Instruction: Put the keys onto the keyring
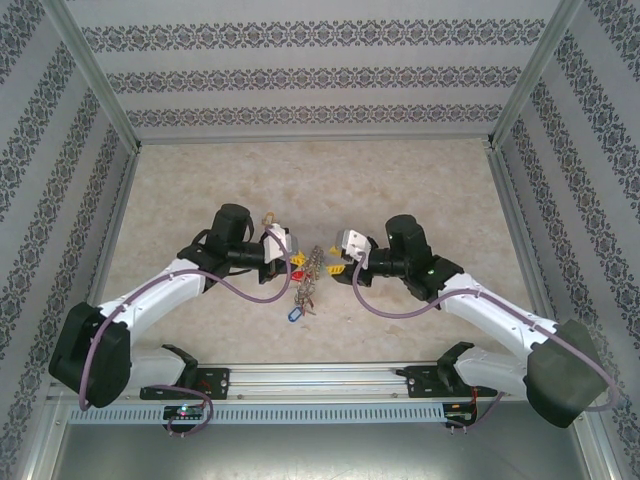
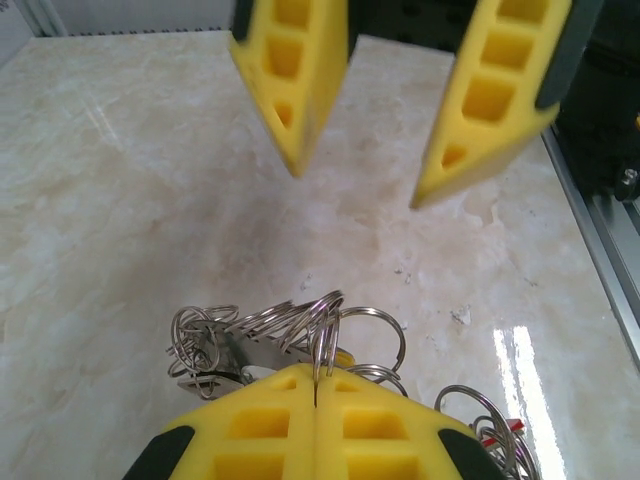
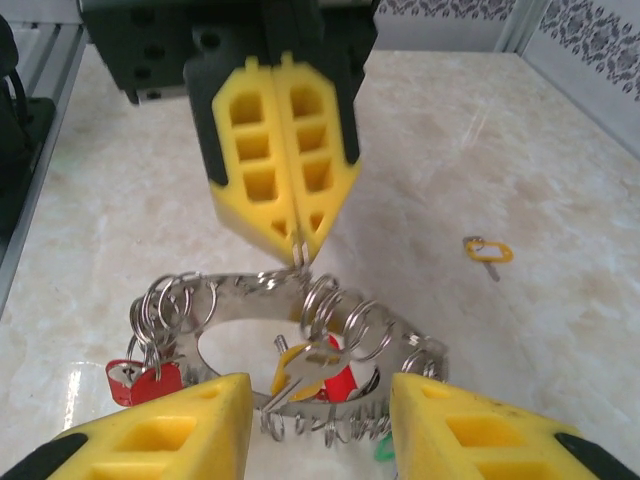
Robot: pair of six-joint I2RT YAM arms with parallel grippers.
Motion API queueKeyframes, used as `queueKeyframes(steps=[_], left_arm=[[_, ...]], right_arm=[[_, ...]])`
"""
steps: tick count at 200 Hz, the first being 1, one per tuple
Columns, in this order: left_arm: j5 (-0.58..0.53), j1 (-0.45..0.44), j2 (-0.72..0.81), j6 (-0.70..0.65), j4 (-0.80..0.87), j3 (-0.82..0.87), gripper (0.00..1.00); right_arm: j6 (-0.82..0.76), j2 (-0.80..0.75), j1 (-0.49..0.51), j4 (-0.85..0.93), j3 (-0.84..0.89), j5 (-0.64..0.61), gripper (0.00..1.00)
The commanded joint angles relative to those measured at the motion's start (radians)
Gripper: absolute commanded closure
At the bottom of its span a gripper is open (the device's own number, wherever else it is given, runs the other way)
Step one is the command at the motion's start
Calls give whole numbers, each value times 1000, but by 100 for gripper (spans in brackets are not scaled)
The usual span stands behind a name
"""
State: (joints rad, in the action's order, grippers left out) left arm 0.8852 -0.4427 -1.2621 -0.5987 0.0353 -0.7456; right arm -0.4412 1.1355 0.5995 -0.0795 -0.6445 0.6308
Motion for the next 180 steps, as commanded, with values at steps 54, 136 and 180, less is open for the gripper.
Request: queueKeyframes(steps=[54,136,180], left_arm=[[122,21,62,59,-36,-21,100],[74,28,43,130,-76,-16,100],[83,38,23,150,-101,-13,100]], right_arm=[[63,119,105,-135,-46,-248,61],[175,128,88,-198,24,-133,59],[218,83,75,-194,106,-84,56]])
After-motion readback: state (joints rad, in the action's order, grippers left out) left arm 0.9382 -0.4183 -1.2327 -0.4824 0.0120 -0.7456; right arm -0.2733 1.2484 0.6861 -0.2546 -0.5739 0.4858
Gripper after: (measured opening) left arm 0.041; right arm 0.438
